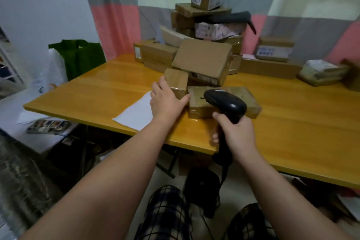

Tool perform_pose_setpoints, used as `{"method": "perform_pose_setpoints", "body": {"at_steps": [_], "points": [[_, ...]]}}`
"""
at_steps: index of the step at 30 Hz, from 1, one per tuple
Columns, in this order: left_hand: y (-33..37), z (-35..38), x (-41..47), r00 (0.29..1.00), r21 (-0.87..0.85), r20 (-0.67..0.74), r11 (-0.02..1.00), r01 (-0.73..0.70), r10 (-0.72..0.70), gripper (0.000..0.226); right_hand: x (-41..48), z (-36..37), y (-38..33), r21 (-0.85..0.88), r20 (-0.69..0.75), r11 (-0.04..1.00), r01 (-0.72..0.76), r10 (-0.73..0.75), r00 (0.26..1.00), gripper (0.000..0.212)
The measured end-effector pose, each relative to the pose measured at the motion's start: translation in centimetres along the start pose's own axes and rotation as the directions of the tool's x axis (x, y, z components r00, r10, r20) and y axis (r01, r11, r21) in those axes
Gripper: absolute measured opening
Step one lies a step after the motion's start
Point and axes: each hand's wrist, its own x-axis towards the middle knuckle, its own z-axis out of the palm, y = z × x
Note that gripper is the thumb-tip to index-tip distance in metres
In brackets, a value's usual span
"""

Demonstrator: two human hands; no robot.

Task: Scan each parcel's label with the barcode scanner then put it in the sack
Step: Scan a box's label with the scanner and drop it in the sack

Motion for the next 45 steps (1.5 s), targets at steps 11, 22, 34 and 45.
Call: {"method": "perform_pose_setpoints", "body": {"at_steps": [11, 22, 34, 45], "points": [[-4.9, -3.7, -6.3, 0.771, 0.515, -0.022, 0.668, -0.537, 0.636, 0.096, -0.1, -0.7, 0.3, 0.087, 0.016, 0.993, -0.08, 0.079, 0.997, 0.011], [-4.1, -7.7, -4.5, 0.989, -0.105, 0.081, 0.985, 0.135, -0.127, 0.065, -0.7, 3.8, -0.6, 0.405, 0.176, 0.879, -0.251, 0.194, 0.965, 0.012], [-4.8, -7.7, -6.9, 0.907, -0.562, 0.418, 0.77, 0.302, -0.051, 0.031, -1.2, 5.5, -0.3, 0.446, 0.236, 0.858, -0.255, 0.162, 0.958, 0.014], [-5.5, -5.7, -5.8, 0.944, -0.667, 0.3, 0.738, 0.107, 0.135, 0.092, -2.2, 2.8, 0.4, 0.083, 0.148, 0.991, 0.107, -0.118, 0.982, 0.007]]}}
